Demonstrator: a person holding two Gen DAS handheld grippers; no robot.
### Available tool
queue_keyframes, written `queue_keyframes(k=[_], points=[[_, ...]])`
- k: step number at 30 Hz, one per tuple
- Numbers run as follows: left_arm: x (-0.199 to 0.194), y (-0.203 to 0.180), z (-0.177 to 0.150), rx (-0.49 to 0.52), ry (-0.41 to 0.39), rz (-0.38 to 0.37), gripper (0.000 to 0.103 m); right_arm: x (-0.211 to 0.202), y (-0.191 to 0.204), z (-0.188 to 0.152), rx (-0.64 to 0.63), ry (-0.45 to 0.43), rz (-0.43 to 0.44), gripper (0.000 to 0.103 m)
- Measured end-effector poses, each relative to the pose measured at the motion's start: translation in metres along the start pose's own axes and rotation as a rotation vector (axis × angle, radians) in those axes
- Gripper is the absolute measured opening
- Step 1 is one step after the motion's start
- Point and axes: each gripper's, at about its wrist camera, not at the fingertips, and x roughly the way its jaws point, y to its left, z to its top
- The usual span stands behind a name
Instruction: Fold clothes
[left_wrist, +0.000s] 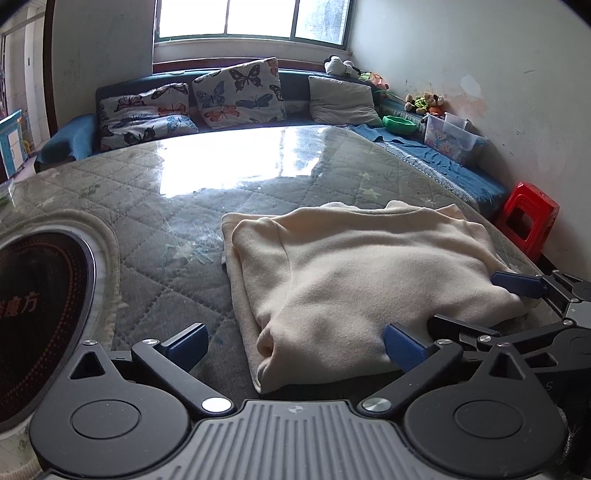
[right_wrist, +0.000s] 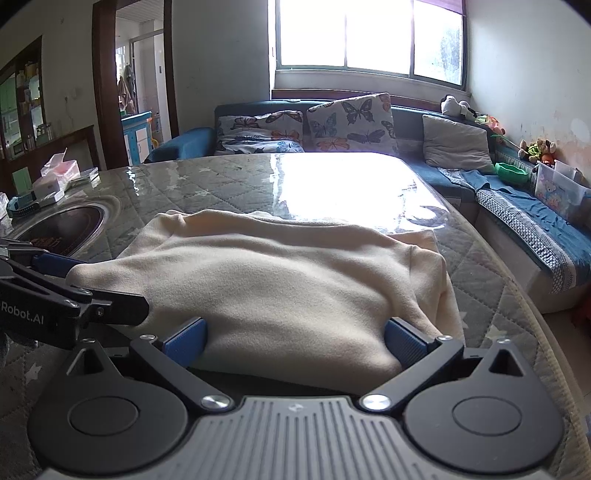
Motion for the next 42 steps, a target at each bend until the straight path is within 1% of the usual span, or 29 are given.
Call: queue_keyframes(k=[2, 15, 26, 30, 37, 42], points=[[0.001, 0.002, -0.001, -0.014, 0.005, -0.006, 0.103, 0.001, 0.001, 0.0, -0.002, 0.001, -0.003, 0.103], [-0.004, 0.0, -0.005, -0.022, -0.003, -0.001, 0.103, 0.0, 0.002, 0.0, -0.008, -0.003, -0.005, 0.103], [-0.017, -0.006, -0.016, 0.058, -0.016, 0.026, 0.103, -0.008, 0.01, -0.001, -0.03, -0.012, -0.026, 0.103], [-0.024, -0.004, -0.02, 0.061, -0.018, 0.027, 0.103, -0.014, 0.013, -0.001, -0.031, -0.002, -0.02, 0.103], [-0.036, -0.002, -0.027, 0.054, -0.023, 0.03, 0.103, -0.025, 0.019, -0.003, -0.02, 0.009, -0.036, 0.103], [-0.045, -0.007, -0.033, 0.07, -0.037, 0.05, 0.103, -0.034, 0.022, -0.006, -0.004, 0.026, -0.055, 0.103]])
